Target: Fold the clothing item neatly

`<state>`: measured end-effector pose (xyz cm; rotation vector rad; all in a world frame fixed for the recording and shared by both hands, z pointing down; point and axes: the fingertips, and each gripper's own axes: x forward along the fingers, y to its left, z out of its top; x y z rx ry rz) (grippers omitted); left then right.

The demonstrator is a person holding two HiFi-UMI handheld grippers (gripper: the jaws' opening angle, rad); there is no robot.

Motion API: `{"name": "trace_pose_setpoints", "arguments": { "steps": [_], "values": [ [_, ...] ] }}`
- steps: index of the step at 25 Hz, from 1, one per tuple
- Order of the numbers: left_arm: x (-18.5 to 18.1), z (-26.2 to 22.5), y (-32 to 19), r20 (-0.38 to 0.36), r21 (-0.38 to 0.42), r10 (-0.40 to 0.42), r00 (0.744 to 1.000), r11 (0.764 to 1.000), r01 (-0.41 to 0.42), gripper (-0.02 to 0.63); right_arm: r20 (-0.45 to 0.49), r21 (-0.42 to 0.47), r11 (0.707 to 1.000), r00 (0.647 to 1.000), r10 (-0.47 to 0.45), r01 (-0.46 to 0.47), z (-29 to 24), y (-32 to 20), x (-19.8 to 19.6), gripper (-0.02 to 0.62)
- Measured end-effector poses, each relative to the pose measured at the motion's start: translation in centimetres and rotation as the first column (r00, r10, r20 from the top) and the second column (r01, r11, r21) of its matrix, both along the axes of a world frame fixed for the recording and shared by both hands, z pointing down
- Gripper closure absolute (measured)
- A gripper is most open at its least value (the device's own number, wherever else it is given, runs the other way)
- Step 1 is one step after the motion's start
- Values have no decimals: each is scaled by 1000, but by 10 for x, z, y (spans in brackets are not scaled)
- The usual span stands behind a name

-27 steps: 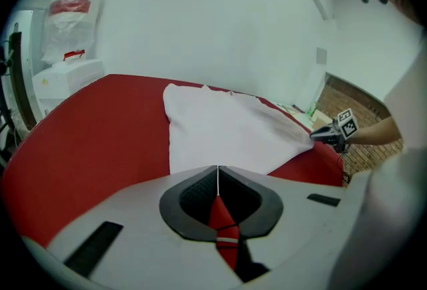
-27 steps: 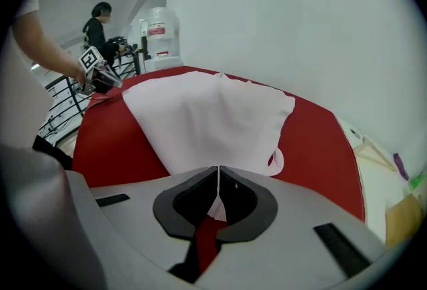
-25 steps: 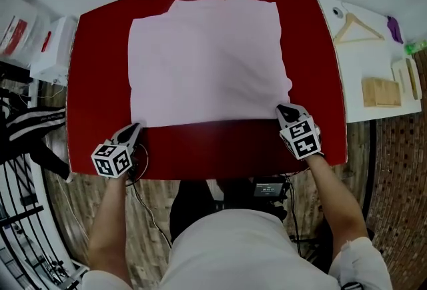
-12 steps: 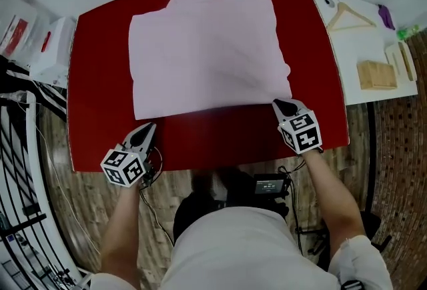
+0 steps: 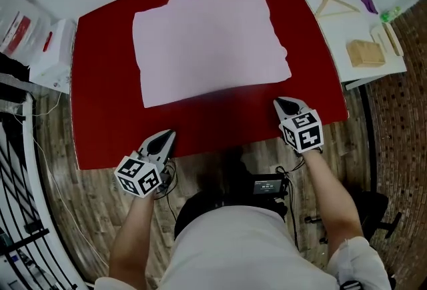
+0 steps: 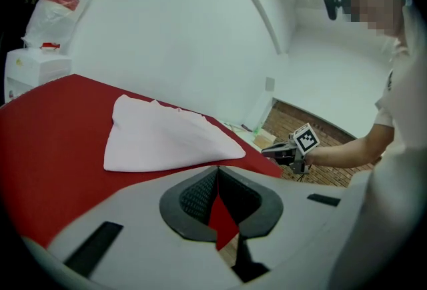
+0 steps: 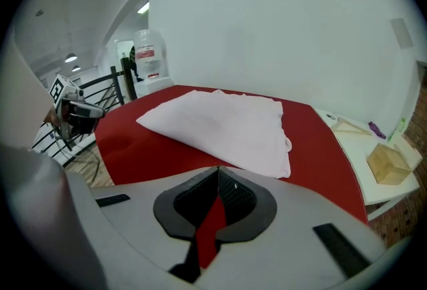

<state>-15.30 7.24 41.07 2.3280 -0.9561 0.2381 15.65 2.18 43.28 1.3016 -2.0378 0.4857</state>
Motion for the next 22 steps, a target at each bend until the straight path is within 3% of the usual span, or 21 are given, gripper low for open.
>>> {"name": "trace_pose_setpoints", "arguments": {
  "steps": [13,22],
  "values": [
    [-1,-36,58,-62,69,79,995,995,-74,599,46,65,993,995,92,-95,-37,75,-27,581],
    [-7,-56,92,-79,80,63,995,995,-57,599,79,101,992,995,68,-76,-69,107,-44,581]
  ]
}}
